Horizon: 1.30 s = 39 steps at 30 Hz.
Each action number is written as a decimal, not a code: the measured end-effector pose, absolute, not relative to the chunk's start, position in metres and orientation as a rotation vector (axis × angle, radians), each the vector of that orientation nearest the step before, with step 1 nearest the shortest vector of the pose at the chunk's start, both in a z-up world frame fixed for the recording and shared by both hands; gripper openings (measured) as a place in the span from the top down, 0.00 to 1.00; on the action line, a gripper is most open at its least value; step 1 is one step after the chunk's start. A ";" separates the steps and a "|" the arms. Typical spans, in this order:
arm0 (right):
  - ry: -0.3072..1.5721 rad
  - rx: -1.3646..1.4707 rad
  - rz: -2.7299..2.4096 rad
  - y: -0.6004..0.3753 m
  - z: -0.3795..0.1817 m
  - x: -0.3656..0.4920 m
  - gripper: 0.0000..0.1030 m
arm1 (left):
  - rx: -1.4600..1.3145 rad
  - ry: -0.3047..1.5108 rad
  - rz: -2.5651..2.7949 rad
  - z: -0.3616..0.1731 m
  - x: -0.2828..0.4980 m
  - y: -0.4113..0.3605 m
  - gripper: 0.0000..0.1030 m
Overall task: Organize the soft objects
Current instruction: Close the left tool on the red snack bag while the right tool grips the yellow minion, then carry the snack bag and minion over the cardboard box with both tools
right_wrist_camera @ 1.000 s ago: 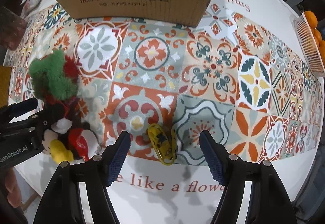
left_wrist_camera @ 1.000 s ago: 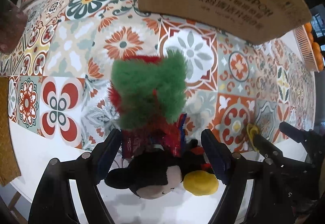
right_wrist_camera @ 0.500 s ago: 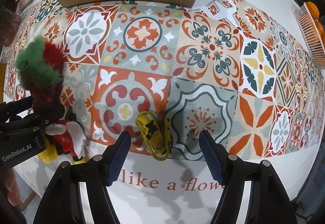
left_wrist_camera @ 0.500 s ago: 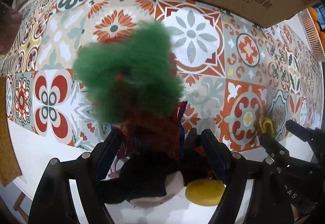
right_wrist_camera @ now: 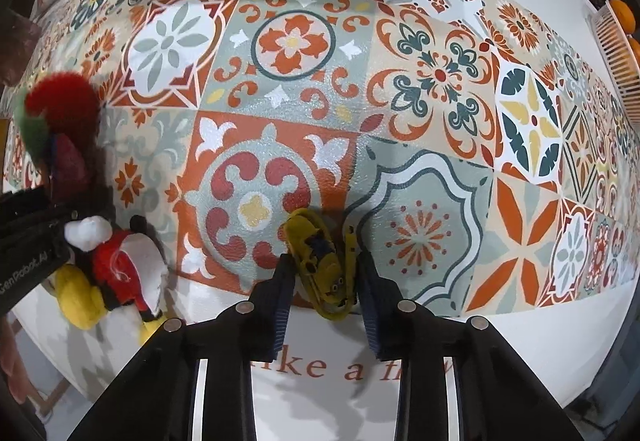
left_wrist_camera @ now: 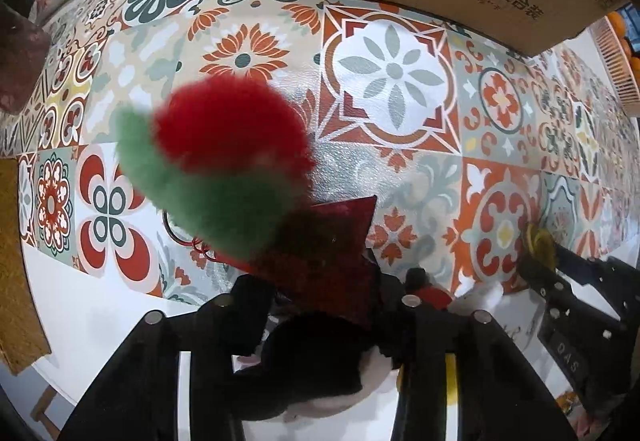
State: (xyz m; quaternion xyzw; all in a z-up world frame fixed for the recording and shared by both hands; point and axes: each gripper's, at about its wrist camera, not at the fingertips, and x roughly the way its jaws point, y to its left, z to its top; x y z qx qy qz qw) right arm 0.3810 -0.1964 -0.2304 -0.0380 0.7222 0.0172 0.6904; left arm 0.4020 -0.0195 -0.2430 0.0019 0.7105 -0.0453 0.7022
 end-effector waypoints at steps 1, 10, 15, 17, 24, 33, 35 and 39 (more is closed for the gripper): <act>1.606 -0.076 0.042 -0.196 -0.231 0.380 0.69 | 0.001 1.580 -0.110 -0.241 0.401 -0.017 0.63; 1.508 -0.058 0.086 -0.183 -0.195 0.380 0.69 | -0.051 1.533 -0.166 -0.214 0.391 -0.004 0.63; 1.428 -0.056 0.096 -0.174 -0.167 0.378 0.69 | -0.076 1.494 -0.198 -0.189 0.388 0.003 0.63; 1.400 -0.044 0.104 -0.171 -0.157 0.376 0.69 | -0.085 1.484 -0.216 -0.180 0.385 0.002 0.63; 1.325 0.016 0.131 -0.168 -0.125 0.374 0.69 | -0.107 1.410 -0.274 -0.138 0.384 0.006 0.63; 1.217 0.074 0.143 -0.169 -0.086 0.369 0.69 | -0.109 1.328 -0.314 -0.103 0.384 0.004 0.63; 1.191 0.088 0.145 -0.170 -0.077 0.369 0.69 | -0.102 1.303 -0.324 -0.096 0.384 0.003 0.63; 1.142 0.121 0.150 -0.172 -0.063 0.368 0.69 | -0.084 1.239 -0.334 -0.080 0.384 0.001 0.63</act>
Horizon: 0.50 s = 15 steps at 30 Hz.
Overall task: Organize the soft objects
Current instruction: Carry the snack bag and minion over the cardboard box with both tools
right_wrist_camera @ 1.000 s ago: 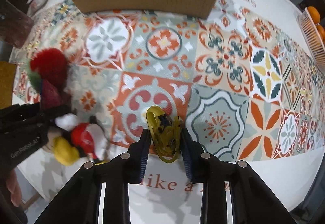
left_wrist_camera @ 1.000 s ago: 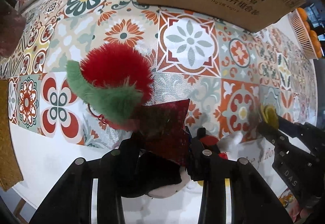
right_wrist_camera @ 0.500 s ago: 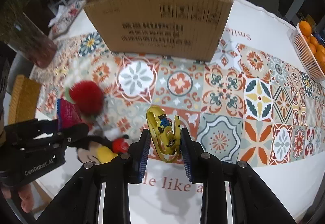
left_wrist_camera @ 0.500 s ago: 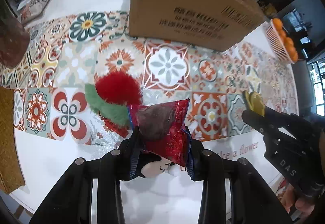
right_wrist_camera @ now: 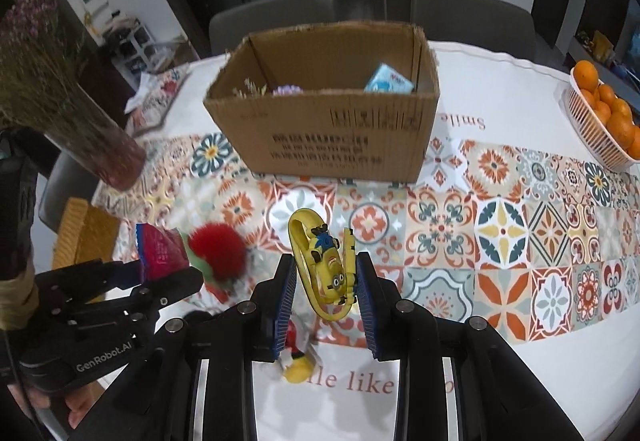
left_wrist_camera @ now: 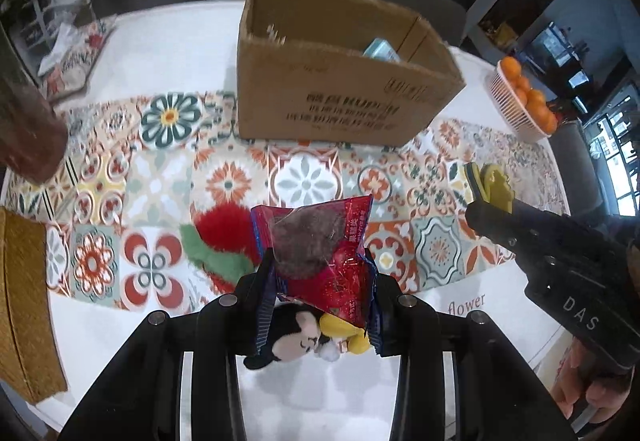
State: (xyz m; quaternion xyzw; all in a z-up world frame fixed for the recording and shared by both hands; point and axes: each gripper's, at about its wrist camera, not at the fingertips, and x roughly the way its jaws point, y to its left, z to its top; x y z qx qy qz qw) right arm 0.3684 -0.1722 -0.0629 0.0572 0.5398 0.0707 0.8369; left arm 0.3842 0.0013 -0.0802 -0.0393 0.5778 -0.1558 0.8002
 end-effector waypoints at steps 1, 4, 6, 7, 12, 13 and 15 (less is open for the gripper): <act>1.132 0.129 0.150 -0.173 -0.060 0.369 0.69 | -0.084 1.226 -0.341 -0.077 0.385 0.001 0.63; 1.097 0.146 0.151 -0.175 -0.050 0.370 0.69 | -0.078 1.187 -0.356 -0.065 0.387 -0.001 0.63; 1.076 0.162 0.153 -0.176 -0.044 0.371 0.69 | -0.070 1.159 -0.363 -0.057 0.390 -0.003 0.63; 1.063 0.169 0.157 -0.177 -0.041 0.372 0.69 | -0.068 1.150 -0.365 -0.054 0.391 -0.004 0.63; 1.010 0.196 0.168 -0.179 -0.027 0.377 0.69 | -0.054 1.090 -0.365 -0.037 0.401 -0.007 0.63; 1.000 0.201 0.169 -0.179 -0.025 0.379 0.69 | -0.053 1.081 -0.364 -0.034 0.403 -0.008 0.63; 0.987 0.203 0.171 -0.179 -0.021 0.383 0.69 | -0.053 1.065 -0.363 -0.028 0.409 -0.009 0.64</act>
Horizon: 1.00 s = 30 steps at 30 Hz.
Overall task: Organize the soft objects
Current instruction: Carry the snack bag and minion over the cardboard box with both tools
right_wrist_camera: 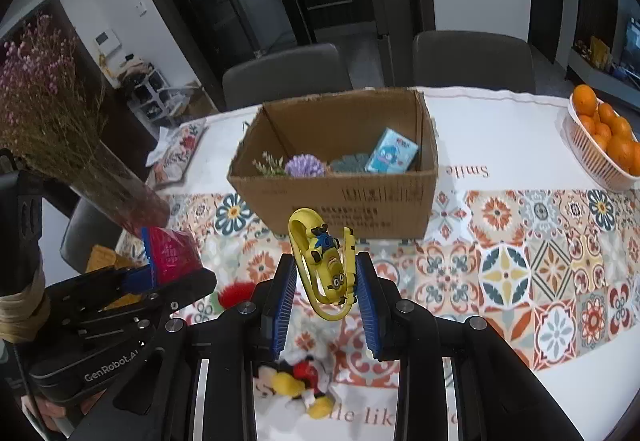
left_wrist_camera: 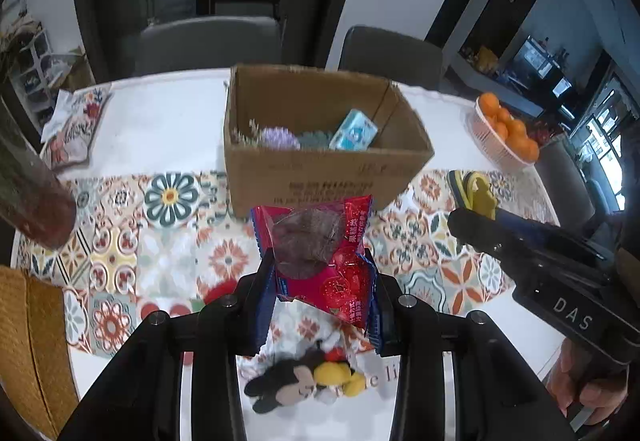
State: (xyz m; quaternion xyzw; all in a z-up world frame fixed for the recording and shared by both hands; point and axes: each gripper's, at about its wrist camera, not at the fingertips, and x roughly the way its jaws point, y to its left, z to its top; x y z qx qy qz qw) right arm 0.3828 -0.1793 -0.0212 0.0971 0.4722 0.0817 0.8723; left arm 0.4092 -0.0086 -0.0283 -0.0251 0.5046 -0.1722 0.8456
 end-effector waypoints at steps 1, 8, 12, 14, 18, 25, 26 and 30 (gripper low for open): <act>0.977 0.208 0.172 -0.180 -0.019 0.385 0.69 | -0.052 1.059 -0.360 -0.027 0.412 -0.009 0.64; 0.937 0.194 0.169 -0.179 -0.008 0.406 0.69 | -0.031 1.012 -0.338 -0.014 0.436 -0.012 0.63; 0.923 0.187 0.168 -0.180 -0.004 0.418 0.69 | -0.025 0.998 -0.336 -0.010 0.450 -0.015 0.63; 0.914 0.175 0.165 -0.180 -0.002 0.425 0.69 | -0.018 0.991 -0.335 -0.008 0.456 -0.017 0.63; 0.904 0.165 0.162 -0.182 0.001 0.439 0.69 | -0.003 0.979 -0.339 -0.005 0.473 -0.022 0.63; 0.899 0.147 0.166 -0.182 0.001 0.464 0.69 | 0.031 0.967 -0.335 -0.004 0.499 -0.030 0.63; 0.901 0.146 0.165 -0.182 0.000 0.467 0.69 | 0.036 0.966 -0.334 -0.004 0.502 -0.030 0.63; 0.912 0.135 0.163 -0.182 -0.004 0.482 0.69 | 0.056 0.971 -0.324 -0.010 0.519 -0.034 0.63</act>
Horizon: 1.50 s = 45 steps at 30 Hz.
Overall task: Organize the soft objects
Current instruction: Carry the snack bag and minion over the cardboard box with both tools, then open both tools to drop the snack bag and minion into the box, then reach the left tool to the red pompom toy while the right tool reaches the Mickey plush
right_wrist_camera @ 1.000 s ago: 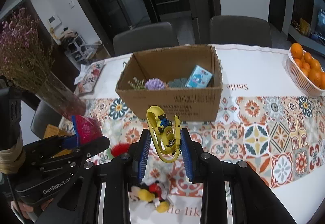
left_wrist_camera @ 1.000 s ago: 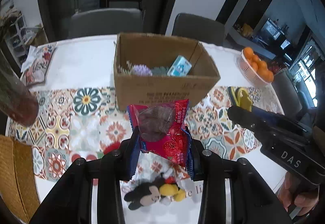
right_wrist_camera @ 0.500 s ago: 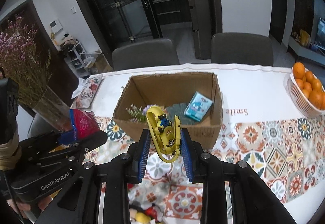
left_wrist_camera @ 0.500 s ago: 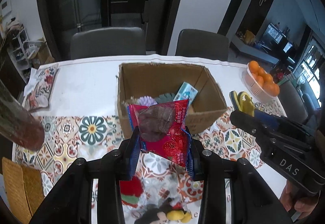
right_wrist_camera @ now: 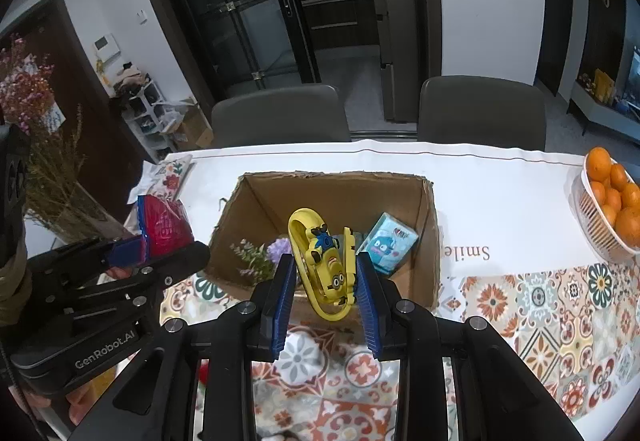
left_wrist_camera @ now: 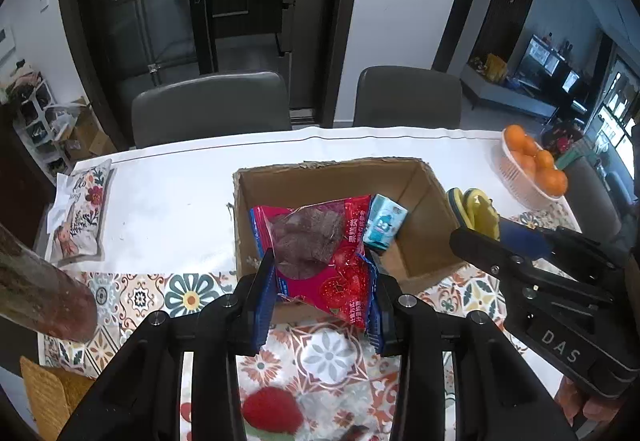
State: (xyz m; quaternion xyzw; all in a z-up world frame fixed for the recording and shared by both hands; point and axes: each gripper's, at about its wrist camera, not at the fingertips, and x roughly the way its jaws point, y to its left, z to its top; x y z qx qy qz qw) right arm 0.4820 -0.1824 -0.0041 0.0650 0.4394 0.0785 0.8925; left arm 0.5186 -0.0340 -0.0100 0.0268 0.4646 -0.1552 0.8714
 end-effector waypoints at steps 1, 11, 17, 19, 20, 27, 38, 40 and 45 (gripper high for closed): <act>0.912 0.133 0.162 -0.183 -0.005 0.484 0.69 | 0.059 0.975 -0.324 -0.012 0.522 -0.035 0.63; 0.945 0.122 0.162 -0.184 -0.017 0.516 0.69 | 0.112 1.024 -0.319 -0.033 0.558 -0.047 0.63; 0.986 0.130 0.156 -0.189 -0.031 0.536 0.69 | 0.143 1.069 -0.317 -0.049 0.580 -0.055 0.63; 1.004 0.141 0.154 -0.191 -0.037 0.542 0.69 | 0.148 1.086 -0.322 -0.055 0.585 -0.057 0.63; 1.013 0.149 0.153 -0.193 -0.040 0.545 0.69 | 0.153 1.095 -0.325 -0.057 0.587 -0.058 0.63; 1.068 0.183 0.135 -0.202 -0.059 0.560 0.68 | 0.194 1.121 -0.336 -0.074 0.598 -0.071 0.60; 1.058 0.144 0.070 -0.208 -0.059 0.557 0.51 | 0.275 1.020 -0.262 -0.056 0.581 -0.066 0.44; 1.033 0.124 0.055 -0.207 -0.052 0.550 0.51 | 0.292 0.994 -0.257 -0.050 0.573 -0.063 0.43; 0.990 0.112 0.066 -0.203 -0.034 0.529 0.51 | 0.294 0.957 -0.263 -0.031 0.548 -0.051 0.42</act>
